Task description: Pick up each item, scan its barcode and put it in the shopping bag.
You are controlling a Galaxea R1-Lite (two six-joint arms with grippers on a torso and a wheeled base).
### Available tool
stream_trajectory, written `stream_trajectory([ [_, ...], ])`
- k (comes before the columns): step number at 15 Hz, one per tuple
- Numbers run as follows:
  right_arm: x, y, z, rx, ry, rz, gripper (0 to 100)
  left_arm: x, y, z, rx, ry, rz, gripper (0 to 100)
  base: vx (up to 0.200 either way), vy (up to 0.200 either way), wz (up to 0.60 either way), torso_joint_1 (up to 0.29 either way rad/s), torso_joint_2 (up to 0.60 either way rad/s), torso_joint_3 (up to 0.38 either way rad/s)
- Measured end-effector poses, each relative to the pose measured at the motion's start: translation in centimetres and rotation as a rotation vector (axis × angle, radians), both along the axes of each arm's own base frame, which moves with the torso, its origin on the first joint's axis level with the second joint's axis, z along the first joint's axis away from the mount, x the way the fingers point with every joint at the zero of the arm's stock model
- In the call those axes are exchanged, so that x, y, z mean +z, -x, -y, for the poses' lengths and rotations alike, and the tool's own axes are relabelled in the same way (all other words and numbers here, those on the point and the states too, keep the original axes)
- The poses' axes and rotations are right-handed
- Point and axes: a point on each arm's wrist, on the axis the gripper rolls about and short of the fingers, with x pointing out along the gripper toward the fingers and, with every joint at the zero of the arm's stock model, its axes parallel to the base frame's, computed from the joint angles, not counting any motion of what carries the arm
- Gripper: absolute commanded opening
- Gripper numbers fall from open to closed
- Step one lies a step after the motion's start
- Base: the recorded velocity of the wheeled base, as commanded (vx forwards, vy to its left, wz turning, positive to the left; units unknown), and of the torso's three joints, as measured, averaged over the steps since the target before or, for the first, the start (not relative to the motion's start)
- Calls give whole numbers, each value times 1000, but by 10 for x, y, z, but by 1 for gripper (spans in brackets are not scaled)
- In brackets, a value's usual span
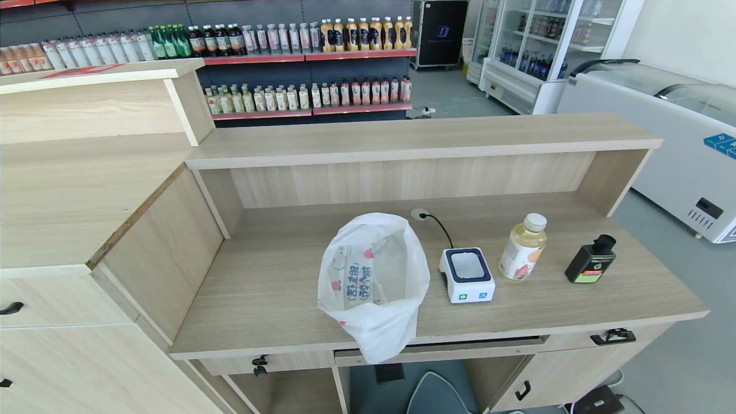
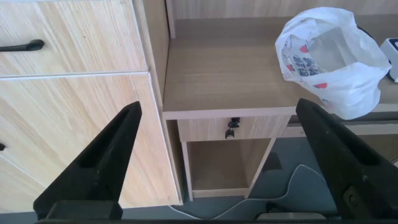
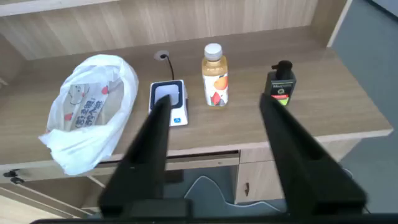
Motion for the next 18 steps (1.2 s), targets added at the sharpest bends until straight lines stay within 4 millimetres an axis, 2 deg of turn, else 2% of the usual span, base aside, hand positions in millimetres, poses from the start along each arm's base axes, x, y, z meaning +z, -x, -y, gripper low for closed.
stream_trajectory([
  [1,8,-32,-2,9,2,-28,100,0,0,0,-1,0,0,100,0,0,0,0,0,0],
  [3,7,-97,-2,14,8,-73,100,0,0,0,-1,0,0,100,0,0,0,0,0,0],
  [4,-2,-130,-1,11,15,-88,100,0,0,0,-1,0,0,100,0,0,0,0,0,0],
  [6,-32,-182,6,-3,27,-134,100,0,0,0,-1,0,0,100,0,0,0,0,0,0],
  [8,-66,-217,13,-15,35,-167,100,0,0,0,0,0,0,100,0,0,0,0,0,0],
  [12,-121,-261,20,-2,70,-229,100,0,0,0,-1,0,0,100,0,0,0,0,0,0],
  [15,-141,-287,16,20,107,-210,100,0,0,0,0,0,0,100,0,0,0,0,0,0],
  [18,-154,-302,5,54,123,-207,100,0,0,0,0,0,0,100,0,0,0,0,0,0],
])
